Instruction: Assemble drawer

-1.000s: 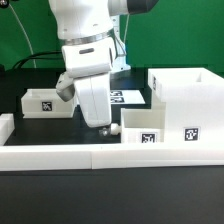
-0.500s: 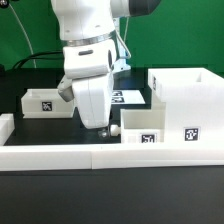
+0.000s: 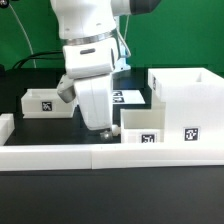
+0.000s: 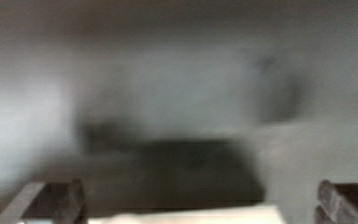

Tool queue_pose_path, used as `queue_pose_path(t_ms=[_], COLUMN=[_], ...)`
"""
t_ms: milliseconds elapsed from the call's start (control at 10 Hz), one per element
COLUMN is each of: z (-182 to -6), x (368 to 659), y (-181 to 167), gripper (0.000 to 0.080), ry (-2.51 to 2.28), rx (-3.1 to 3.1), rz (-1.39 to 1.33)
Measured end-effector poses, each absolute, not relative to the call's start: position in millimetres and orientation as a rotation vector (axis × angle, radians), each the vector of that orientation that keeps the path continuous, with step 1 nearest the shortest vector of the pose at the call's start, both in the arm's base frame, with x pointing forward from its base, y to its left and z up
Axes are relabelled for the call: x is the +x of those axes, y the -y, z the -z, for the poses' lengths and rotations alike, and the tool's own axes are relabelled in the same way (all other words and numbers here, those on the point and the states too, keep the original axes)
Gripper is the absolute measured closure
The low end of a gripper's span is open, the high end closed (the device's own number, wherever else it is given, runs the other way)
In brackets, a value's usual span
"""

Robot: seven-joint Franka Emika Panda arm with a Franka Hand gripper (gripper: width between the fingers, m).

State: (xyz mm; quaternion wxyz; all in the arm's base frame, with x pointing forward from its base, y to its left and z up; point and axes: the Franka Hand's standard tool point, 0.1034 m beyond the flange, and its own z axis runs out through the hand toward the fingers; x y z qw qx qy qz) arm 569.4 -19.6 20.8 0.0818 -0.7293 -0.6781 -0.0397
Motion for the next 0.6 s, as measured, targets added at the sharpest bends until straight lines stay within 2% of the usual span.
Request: queue_pose_path(t_ms=[600], z=[-22.2], x=[574.0], y=[9.9], gripper=[0.0150], ry=[2.026], rx=[-2.208], rz=[0.076])
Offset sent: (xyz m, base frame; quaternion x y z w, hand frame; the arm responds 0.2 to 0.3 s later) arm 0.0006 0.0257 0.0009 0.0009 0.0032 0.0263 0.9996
